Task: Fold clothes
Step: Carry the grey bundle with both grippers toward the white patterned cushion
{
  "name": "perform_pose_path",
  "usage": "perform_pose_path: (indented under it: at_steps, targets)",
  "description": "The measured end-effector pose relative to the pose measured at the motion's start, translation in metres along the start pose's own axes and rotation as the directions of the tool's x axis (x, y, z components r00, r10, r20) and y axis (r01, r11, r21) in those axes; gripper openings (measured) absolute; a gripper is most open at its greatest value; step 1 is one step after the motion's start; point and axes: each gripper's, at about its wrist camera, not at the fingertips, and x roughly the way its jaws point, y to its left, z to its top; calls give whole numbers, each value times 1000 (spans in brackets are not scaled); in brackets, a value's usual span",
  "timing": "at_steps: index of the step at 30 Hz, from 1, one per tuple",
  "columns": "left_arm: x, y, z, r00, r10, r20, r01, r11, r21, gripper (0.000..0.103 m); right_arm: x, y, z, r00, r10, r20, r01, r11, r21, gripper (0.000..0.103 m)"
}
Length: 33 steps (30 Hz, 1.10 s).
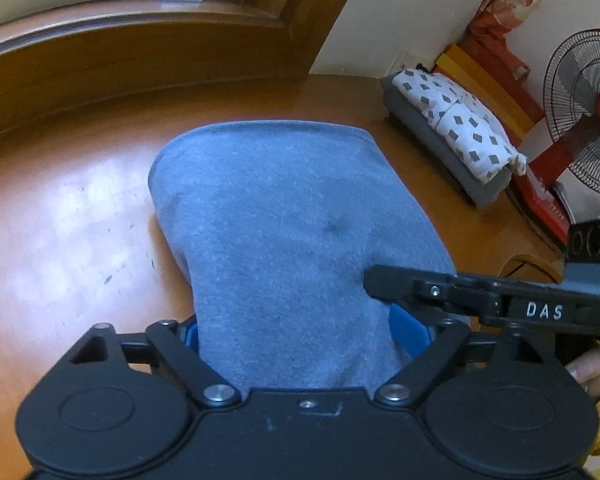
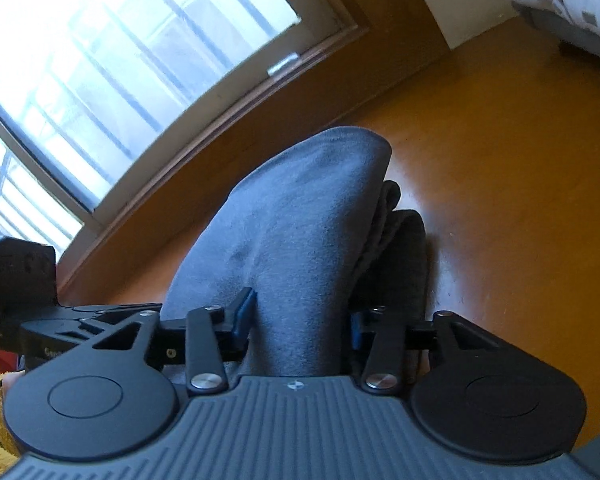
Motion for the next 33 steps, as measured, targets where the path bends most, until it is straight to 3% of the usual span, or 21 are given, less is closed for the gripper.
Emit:
perform_pose_path:
  at_steps: [7, 19, 28, 33]
  targets:
    - [-13, -10, 15, 999, 16, 48, -17, 999, 39, 88, -6, 10, 4, 999, 24, 47, -24, 1000, 3, 45]
    - [-5, -39, 23, 997, 18, 71, -20, 999, 28, 87, -25, -15, 36, 999, -5, 44, 7, 999, -38, 47]
    - [6, -125, 57, 986, 8, 166, -23, 996, 87, 86, -85, -54, 73, 990, 34, 139, -24, 997, -71, 47]
    - [20, -199, 100, 974, -19, 224, -10, 992, 129, 86, -142, -85, 117, 980, 37, 194, -7, 988, -156, 47]
